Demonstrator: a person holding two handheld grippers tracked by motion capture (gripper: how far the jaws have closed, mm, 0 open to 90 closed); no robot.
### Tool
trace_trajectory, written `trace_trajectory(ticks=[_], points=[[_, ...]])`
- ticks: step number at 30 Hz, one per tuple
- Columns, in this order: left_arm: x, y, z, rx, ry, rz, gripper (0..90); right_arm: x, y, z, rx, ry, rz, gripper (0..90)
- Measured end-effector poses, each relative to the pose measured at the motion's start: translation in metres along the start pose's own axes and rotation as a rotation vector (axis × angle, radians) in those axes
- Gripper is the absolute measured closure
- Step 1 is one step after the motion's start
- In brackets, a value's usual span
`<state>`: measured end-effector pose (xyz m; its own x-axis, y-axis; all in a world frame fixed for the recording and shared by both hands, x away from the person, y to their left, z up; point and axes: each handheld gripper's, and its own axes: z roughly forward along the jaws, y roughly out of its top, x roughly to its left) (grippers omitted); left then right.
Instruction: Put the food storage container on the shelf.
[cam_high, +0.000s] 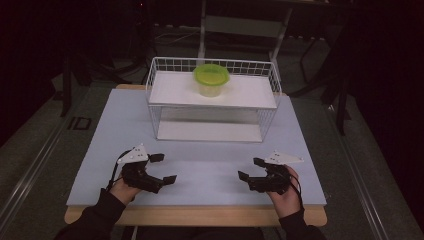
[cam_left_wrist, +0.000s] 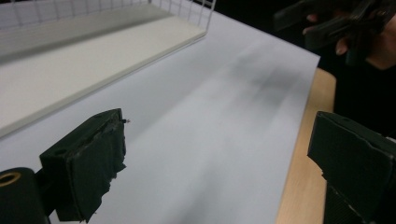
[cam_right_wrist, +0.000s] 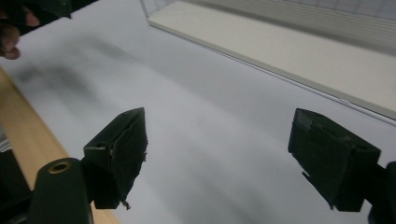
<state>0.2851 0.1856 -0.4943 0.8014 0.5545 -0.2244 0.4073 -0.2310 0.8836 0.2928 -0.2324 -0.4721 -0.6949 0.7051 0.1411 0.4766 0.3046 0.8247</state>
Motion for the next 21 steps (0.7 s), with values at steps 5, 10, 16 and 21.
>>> trace_trajectory(ticks=[5, 10, 16, 21], points=[[0.001, 0.0, -0.004, 0.002, 0.001, 0.006, 5.0, -0.004, -0.004, 0.002, 0.011, -0.014, -0.024, 19.2], [-0.002, 0.0, -0.009, 0.0, -0.007, 0.024, 5.0, -0.009, -0.007, 0.01, 0.031, -0.003, -0.029, 18.9], [-0.003, -0.001, -0.01, 0.008, 0.001, 0.029, 5.0, -0.008, -0.009, 0.013, 0.049, -0.008, -0.032, 19.0], [-0.005, -0.001, -0.009, 0.013, -0.002, 0.035, 5.0, -0.008, -0.009, 0.012, 0.046, -0.013, -0.033, 19.0]])
